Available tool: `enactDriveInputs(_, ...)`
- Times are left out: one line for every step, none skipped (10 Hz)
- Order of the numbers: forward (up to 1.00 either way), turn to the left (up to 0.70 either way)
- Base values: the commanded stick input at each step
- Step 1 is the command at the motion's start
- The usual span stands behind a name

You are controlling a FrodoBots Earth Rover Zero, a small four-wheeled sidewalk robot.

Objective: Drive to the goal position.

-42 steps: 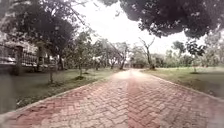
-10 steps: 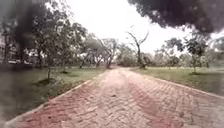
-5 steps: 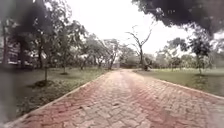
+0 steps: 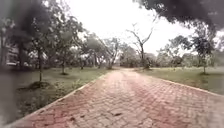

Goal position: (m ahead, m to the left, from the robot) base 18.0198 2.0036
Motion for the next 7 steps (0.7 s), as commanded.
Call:
enactDriveInputs(0.7,0.0)
enactDriveInputs(0.7,0.0)
enactDriveInputs(0.7,0.0)
enactDriveInputs(0.7,0.0)
enactDriveInputs(0.7,0.0)
enactDriveInputs(0.7,0.0)
enactDriveInputs(0.7,0.0)
